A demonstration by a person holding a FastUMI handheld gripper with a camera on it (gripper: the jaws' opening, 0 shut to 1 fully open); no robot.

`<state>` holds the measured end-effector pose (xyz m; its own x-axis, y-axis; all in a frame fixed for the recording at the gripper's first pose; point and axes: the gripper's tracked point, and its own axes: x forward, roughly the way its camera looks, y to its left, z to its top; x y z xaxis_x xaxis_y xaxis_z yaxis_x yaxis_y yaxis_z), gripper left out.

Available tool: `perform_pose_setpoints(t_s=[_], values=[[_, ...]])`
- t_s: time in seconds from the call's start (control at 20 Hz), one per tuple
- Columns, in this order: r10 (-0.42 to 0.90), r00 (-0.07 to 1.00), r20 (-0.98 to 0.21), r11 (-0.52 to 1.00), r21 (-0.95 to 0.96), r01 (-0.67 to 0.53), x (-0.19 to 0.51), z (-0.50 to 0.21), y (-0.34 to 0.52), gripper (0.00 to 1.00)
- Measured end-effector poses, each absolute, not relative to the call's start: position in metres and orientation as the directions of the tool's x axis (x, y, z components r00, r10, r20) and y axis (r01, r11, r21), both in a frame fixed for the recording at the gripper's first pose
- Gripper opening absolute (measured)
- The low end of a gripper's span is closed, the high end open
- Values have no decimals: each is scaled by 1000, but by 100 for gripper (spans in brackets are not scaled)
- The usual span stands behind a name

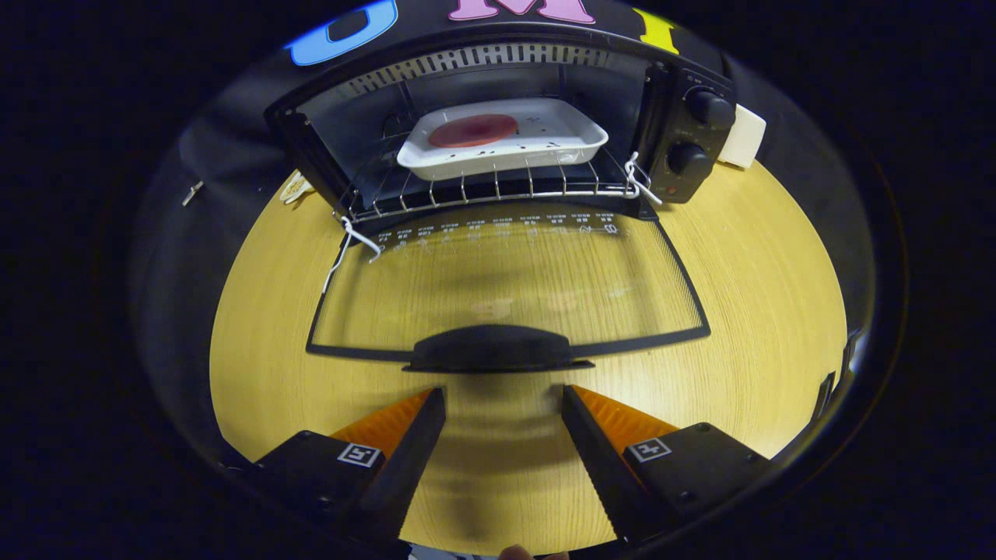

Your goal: Open the toaster oven, put the food inside, and close the toaster oven door.

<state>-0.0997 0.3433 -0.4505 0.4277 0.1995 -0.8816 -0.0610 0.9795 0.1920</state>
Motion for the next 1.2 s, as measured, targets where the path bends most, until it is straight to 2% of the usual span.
perform_pose_setpoints(t_s=[0.2,0.4,0.7,1.0,1.2], values=[[198,413,-889,980,179,-83,-99,-447,343,97],[237,501,-833,971,203,-123,-101,-419,339,97],[273,682,-678,962,183,-202,-82,-342,333,98],[299,770,-564,954,187,-233,-61,-266,325,98],[315,795,-519,948,215,-235,-67,-244,304,97]])
